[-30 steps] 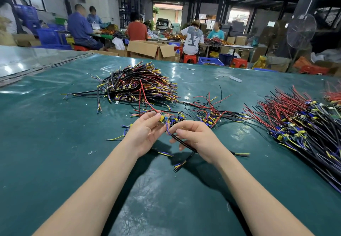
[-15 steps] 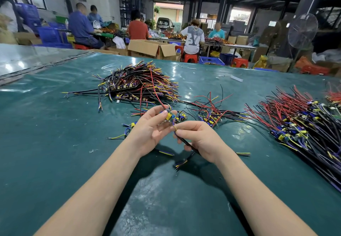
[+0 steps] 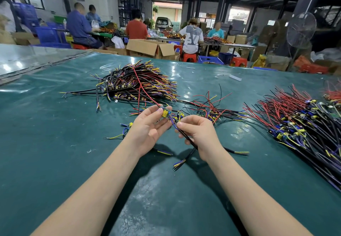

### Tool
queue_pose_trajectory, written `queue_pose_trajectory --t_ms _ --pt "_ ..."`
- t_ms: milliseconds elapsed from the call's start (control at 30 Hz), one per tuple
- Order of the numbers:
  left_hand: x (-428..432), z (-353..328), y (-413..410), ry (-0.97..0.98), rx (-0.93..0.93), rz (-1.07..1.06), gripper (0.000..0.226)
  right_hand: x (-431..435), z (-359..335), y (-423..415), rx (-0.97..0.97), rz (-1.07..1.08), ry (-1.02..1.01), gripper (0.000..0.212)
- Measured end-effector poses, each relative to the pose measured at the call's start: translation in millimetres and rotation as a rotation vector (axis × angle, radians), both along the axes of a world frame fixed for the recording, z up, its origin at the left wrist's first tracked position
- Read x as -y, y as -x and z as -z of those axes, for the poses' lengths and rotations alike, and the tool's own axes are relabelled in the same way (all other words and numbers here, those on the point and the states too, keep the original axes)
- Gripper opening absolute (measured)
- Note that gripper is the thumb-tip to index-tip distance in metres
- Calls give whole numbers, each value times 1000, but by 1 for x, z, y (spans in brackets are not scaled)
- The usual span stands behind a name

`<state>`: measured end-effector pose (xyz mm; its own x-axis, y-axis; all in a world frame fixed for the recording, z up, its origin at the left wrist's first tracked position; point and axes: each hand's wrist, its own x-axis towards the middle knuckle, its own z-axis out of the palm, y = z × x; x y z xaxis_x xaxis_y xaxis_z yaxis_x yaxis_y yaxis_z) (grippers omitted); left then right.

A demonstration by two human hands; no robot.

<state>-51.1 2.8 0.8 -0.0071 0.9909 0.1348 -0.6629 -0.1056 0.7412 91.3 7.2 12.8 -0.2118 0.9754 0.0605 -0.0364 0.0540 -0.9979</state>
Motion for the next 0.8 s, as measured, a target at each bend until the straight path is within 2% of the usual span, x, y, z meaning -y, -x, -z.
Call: queue_pose_trajectory --t_ms 200,400,567,667,800 --pt "-2 3 -2 -42 -236 -85 12 3 1 3 137 -84 18 26" --pt "0 1 -1 -9 -192 -165 11 4 0 1 134 -221 -41 19" --pt "2 2 -1 54 -216 -242 9 4 1 4 235 -196 -119 23" --pt "0 6 -4 139 -221 -209 7 3 3 4 270 -171 -106 26" --pt "0 6 -9 200 -147 -112 11 1 5 1 223 -110 -4 23"
